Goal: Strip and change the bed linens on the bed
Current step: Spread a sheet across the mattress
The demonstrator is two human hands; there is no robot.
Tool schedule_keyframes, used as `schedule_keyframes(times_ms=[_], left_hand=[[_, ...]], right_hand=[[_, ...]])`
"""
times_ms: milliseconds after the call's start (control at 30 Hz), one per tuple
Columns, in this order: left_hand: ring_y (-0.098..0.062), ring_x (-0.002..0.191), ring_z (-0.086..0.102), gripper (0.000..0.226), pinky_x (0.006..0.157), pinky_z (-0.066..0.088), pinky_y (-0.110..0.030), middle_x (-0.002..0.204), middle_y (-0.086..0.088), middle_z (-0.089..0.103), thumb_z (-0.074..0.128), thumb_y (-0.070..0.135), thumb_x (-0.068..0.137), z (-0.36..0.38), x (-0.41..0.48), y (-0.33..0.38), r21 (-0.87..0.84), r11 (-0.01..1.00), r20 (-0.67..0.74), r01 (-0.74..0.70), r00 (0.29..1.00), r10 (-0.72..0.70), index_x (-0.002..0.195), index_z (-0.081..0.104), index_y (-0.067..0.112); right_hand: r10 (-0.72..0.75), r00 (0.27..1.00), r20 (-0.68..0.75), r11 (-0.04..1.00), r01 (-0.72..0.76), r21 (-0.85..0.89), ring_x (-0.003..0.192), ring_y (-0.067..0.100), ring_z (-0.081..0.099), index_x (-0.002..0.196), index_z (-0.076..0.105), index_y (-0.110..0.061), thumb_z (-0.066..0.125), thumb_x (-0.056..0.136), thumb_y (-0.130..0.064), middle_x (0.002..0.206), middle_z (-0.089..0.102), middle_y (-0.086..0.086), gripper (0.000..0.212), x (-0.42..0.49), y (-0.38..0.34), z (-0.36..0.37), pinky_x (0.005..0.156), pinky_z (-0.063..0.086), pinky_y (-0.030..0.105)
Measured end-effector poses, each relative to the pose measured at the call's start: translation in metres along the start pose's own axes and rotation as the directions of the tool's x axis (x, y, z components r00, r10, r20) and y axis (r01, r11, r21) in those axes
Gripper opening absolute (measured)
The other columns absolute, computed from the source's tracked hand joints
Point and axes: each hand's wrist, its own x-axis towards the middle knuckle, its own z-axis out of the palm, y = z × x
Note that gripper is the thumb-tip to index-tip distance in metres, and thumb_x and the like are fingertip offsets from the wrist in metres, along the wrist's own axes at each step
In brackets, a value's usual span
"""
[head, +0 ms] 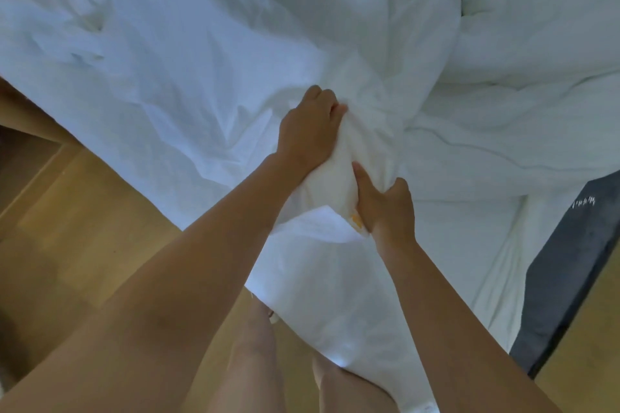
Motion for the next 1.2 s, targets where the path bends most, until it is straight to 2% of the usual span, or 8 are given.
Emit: schedule_keyframes(times_ms=[133, 233, 433, 567, 667, 767, 1033, 1200], left_hand=[[-0.036, 0.077, 0.057, 0.019, 0.065, 0.033, -0.034, 0.083, -0.010, 0.057, 0.032, 0.029, 0.102, 0.007, -0.021, -0.009, 0.018, 0.995, 0.143, -0.101, 0.985, 0.097, 0.089, 0.036, 0.015], [-0.034, 0.076, 0.058, 0.020, 0.065, 0.039, -0.035, 0.086, -0.010, 0.062, 0.034, 0.028, 0.101, 0.011, -0.037, -0.018, 0.003, 0.995, 0.213, -0.096, 0.973, 0.093, 0.090, 0.040, 0.013], [-0.023, 0.072, 0.054, 0.019, 0.061, 0.037, -0.030, 0.080, 0.002, 0.053, 0.039, 0.022, 0.099, 0.004, -0.045, -0.044, -0.053, 0.998, 0.108, -0.014, 0.994, 0.020, 0.088, 0.050, 0.011], [-0.007, 0.067, 0.049, 0.013, 0.060, 0.037, -0.021, 0.073, 0.013, 0.050, 0.045, 0.028, 0.094, -0.006, -0.055, -0.063, -0.162, 0.980, 0.085, 0.116, 0.991, -0.103, 0.090, 0.054, 0.019], [-0.005, 0.068, 0.051, 0.013, 0.061, 0.038, -0.017, 0.074, 0.014, 0.052, 0.047, 0.026, 0.094, -0.023, -0.058, -0.084, -0.203, 0.964, 0.069, 0.172, 0.985, -0.161, 0.092, 0.057, 0.018], [-0.006, 0.069, 0.052, 0.014, 0.063, 0.040, -0.018, 0.075, 0.012, 0.055, 0.049, 0.026, 0.095, -0.056, -0.057, -0.117, -0.243, 0.938, 0.049, 0.248, 0.969, -0.243, 0.095, 0.058, 0.016], [-0.009, 0.073, 0.054, 0.012, 0.063, 0.041, -0.021, 0.079, 0.014, 0.056, 0.050, 0.029, 0.094, -0.168, -0.027, -0.280, -0.323, 0.850, 0.076, 0.416, 0.907, -0.414, 0.091, 0.057, 0.020], [-0.011, 0.079, 0.053, 0.014, 0.060, 0.036, -0.019, 0.088, 0.008, 0.057, 0.049, 0.033, 0.095, -0.237, 0.020, -0.410, -0.312, 0.808, 0.152, 0.500, 0.866, -0.477, 0.094, 0.055, 0.020]], right_hand=[[0.089, 0.983, 0.161, 0.989, -0.106, 0.101, 0.105, 0.023, 0.059, 0.130, 0.052, -0.012, 0.067, 0.068, -0.065, 0.118, 0.061, 0.003, 0.083, 0.010, -0.016, -0.005, 0.088, 0.048, 0.033], [0.061, 0.985, 0.161, 0.998, -0.059, -0.018, 0.104, 0.024, 0.058, 0.127, 0.052, -0.012, 0.065, 0.072, -0.063, 0.108, 0.058, 0.001, 0.076, 0.012, -0.026, 0.006, 0.080, 0.043, 0.029], [-0.250, 0.963, -0.105, 0.953, 0.225, -0.201, 0.109, 0.030, 0.053, 0.121, 0.045, -0.004, 0.065, 0.083, -0.036, 0.118, 0.053, 0.010, 0.054, 0.001, -0.024, 0.026, 0.087, 0.047, 0.039], [-0.578, 0.793, -0.192, 0.794, 0.491, -0.358, 0.107, 0.037, 0.045, 0.118, 0.049, 0.004, 0.069, 0.077, -0.013, 0.118, 0.049, 0.019, 0.049, -0.023, -0.033, 0.035, 0.087, 0.038, 0.042], [-0.753, 0.655, -0.064, 0.609, 0.657, -0.444, 0.108, 0.041, 0.049, 0.116, 0.055, 0.007, 0.069, 0.072, -0.001, 0.116, 0.053, 0.025, 0.047, -0.035, -0.051, 0.049, 0.094, 0.039, 0.050], [-0.780, 0.604, 0.164, 0.492, 0.754, -0.436, 0.113, 0.038, 0.047, 0.118, 0.054, 0.004, 0.064, 0.078, -0.002, 0.118, 0.053, 0.022, 0.042, -0.050, -0.083, 0.082, 0.099, 0.037, 0.043], [-0.759, 0.476, 0.445, 0.313, 0.866, -0.391, 0.114, 0.023, 0.041, 0.125, 0.049, -0.008, 0.055, 0.088, -0.012, 0.127, 0.045, 0.006, 0.038, -0.098, -0.182, 0.249, 0.088, 0.040, 0.030], [-0.710, 0.487, 0.509, 0.322, 0.867, -0.380, 0.116, 0.021, 0.038, 0.127, 0.045, -0.009, 0.052, 0.091, -0.015, 0.127, 0.042, 0.005, 0.038, -0.112, -0.252, 0.399, 0.086, 0.038, 0.028]])
